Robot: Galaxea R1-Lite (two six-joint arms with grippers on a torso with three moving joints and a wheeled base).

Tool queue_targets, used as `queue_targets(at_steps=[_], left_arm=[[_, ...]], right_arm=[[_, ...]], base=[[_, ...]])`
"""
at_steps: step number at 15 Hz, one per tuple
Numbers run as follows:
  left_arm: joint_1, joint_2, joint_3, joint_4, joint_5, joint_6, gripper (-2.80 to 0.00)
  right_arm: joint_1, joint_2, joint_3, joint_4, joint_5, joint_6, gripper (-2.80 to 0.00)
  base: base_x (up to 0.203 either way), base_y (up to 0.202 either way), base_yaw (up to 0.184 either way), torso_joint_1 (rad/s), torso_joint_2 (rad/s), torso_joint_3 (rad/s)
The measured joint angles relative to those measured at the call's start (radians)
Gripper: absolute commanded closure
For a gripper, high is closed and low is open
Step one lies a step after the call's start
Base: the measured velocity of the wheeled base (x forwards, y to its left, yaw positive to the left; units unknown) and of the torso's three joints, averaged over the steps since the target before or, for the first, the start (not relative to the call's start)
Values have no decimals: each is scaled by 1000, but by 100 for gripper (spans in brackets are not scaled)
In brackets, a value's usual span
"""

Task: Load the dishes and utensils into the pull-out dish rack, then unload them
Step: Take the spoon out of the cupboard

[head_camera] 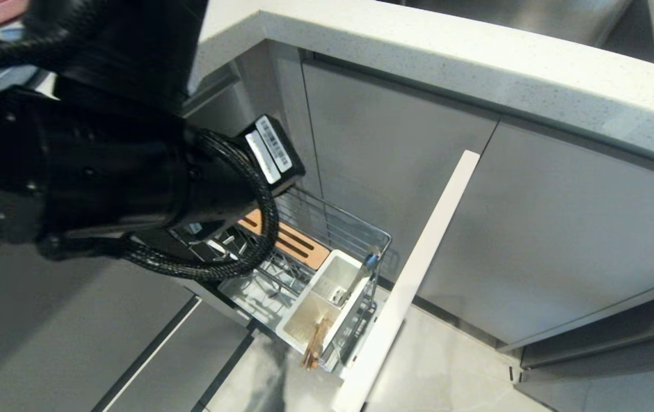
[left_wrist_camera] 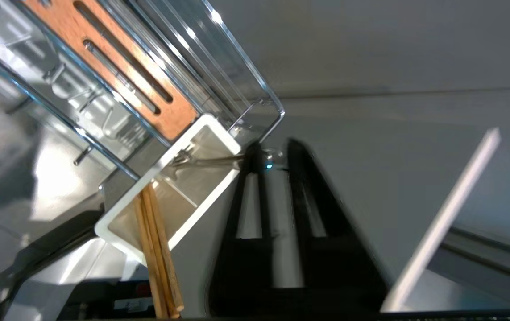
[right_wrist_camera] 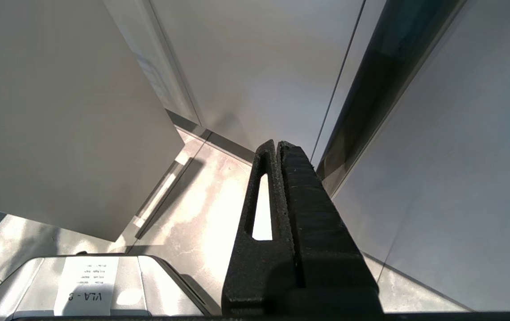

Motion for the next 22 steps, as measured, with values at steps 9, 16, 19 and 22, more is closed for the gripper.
queue_targets(at_steps=[9, 16, 19, 22], left_arm=[[-7, 183, -31, 3, -154, -87, -280], [1, 263, -32, 42, -190, -92, -280], [9, 301, -31, 43, -191, -91, -280], [20, 336, -31, 43, -189, -90, -280]], right_arm=[[0, 0, 0, 0, 0, 0, 0], [0, 0, 0, 0, 0, 0, 0], [0, 0, 0, 0, 0, 0, 0], [0, 0, 0, 0, 0, 0, 0]], base=[[0, 0, 0, 0, 0, 0], [0, 0, 0, 0, 0, 0], [0, 0, 0, 0, 0, 0], [0, 0, 0, 0, 0, 0]])
